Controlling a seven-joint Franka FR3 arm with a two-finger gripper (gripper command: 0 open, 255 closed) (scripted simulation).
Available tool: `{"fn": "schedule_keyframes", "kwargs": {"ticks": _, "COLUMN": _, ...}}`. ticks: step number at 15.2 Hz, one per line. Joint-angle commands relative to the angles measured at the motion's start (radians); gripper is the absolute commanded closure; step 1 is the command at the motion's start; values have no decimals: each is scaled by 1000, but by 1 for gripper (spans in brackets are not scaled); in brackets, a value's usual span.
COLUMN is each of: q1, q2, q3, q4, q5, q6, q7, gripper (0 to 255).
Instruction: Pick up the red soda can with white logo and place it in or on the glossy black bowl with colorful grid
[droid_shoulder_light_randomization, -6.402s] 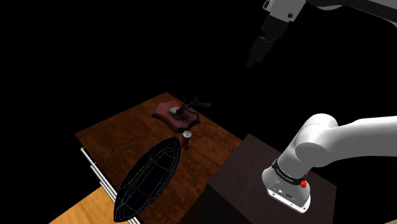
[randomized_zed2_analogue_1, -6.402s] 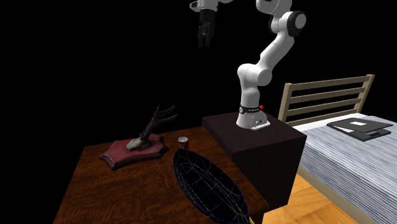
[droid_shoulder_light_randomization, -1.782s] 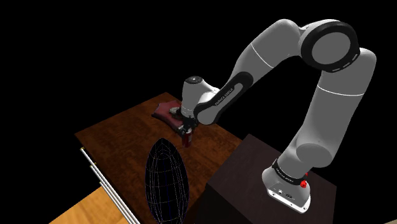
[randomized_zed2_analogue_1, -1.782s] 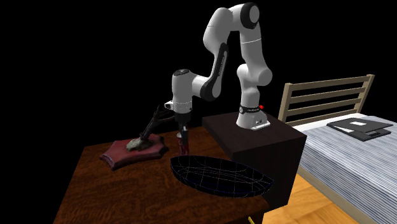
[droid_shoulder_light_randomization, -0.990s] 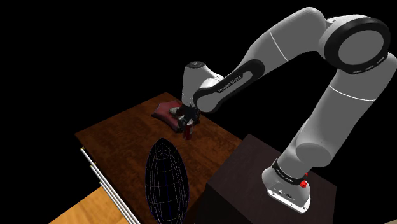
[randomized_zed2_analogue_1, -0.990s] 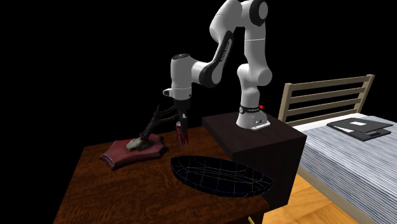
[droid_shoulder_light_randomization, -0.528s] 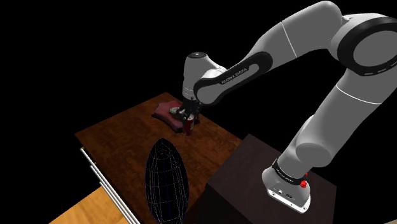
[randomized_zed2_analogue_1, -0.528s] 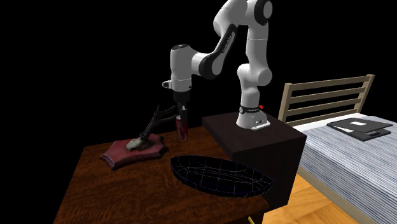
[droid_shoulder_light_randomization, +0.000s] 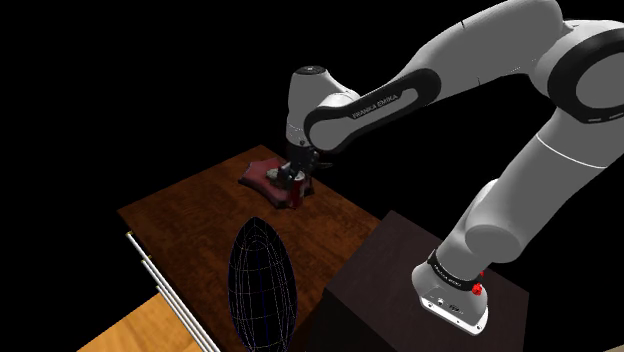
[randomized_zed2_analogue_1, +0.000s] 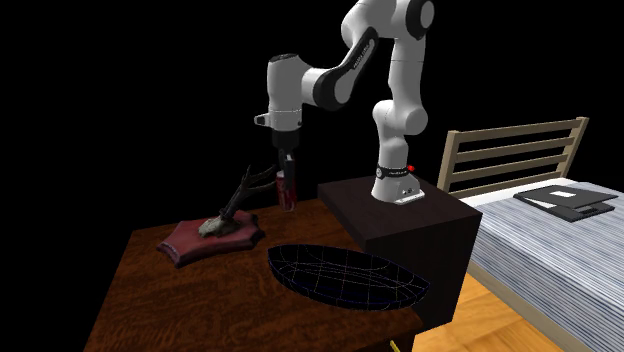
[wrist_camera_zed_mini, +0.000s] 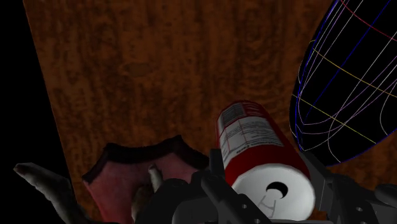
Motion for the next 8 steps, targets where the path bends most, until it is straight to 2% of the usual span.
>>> {"fn": "schedule_keyframes", "kwargs": {"ticks": 1, "q1": 19, "q2": 6, "q3": 21, "q4": 20, "q5": -1, "q6": -14, "q7": 40, "gripper": 255}}
{"fn": "schedule_keyframes", "kwargs": {"ticks": 8, "q1": 102, "q2": 86, "q3": 107, "q4": 139, "q5": -37, "q6": -64, "q7": 231, "gripper": 255}}
